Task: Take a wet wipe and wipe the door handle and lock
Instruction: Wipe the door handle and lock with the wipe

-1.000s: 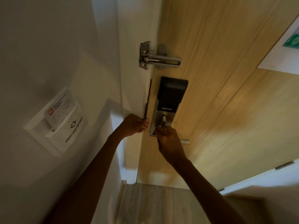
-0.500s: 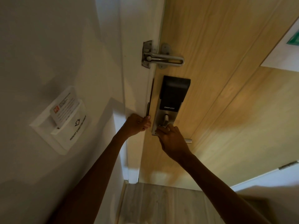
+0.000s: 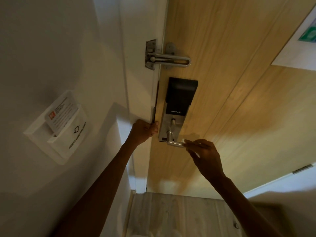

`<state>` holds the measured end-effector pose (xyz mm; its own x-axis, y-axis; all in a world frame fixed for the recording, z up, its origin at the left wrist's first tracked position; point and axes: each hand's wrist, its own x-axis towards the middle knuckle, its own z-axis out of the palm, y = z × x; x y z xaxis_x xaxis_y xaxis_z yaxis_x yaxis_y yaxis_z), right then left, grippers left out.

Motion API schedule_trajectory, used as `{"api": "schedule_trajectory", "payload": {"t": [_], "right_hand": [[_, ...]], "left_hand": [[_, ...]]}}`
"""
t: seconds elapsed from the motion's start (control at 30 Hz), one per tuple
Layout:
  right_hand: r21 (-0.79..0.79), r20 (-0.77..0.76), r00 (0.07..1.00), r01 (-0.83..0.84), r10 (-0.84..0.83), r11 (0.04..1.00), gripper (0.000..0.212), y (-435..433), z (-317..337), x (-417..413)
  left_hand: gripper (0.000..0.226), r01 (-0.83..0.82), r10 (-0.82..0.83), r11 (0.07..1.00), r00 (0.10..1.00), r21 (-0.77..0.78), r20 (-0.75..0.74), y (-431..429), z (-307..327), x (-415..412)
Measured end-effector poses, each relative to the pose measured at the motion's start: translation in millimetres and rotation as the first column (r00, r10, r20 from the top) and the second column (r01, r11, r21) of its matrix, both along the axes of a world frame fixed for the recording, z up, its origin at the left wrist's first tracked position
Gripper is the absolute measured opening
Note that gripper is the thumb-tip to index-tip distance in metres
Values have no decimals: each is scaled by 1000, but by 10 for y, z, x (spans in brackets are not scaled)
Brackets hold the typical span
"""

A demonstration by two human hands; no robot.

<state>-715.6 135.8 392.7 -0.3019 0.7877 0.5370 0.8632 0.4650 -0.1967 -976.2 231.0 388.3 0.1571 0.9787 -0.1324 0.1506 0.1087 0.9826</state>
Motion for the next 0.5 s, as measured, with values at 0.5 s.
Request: {"api": "schedule_trajectory", "payload": {"t": [0.5], "right_hand": [[-419,-83,995,17,-57,908,20,322,208,-142]], "left_hand": [[36,24,20,992,939,125,-343,-69,139,121]]}}
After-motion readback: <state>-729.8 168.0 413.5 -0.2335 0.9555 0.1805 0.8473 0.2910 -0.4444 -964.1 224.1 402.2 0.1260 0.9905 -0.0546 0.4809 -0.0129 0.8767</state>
